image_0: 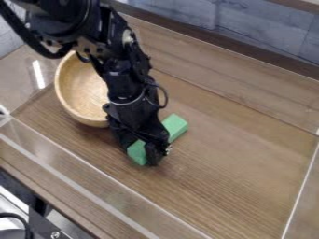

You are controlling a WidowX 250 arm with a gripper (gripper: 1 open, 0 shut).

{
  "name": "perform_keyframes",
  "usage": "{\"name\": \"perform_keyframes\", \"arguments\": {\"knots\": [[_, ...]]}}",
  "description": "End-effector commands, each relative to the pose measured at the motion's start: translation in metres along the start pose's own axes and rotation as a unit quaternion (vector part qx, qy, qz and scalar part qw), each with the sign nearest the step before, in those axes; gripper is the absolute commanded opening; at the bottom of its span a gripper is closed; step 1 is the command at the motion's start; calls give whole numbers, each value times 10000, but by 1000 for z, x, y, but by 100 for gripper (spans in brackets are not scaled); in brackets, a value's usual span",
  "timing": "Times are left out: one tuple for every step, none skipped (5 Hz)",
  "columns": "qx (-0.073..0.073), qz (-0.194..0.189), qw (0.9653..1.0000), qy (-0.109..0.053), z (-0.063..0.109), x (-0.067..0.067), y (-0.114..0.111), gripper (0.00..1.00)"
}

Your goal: Put green object into wooden bowl

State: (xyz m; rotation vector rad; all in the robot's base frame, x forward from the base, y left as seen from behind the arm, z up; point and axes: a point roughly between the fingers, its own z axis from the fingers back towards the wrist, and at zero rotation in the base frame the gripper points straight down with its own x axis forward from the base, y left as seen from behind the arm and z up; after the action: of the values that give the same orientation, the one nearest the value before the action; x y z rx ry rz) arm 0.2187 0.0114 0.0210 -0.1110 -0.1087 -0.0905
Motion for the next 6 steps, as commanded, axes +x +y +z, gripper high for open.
{"name": "perform_keyframes", "arguments": {"knots": [[-19,-214,9997,-88,14,21,3,100],[-63,-396,9992,-77,24,35,8,100],[-91,-242,9996,-60,23,42,4,100],[-108,-122,9999,-5,22,45,-1,100],[-137,-310,9994,58,28,52,0,0],[-172,-467,9987,104,27,55,-2,0]]}}
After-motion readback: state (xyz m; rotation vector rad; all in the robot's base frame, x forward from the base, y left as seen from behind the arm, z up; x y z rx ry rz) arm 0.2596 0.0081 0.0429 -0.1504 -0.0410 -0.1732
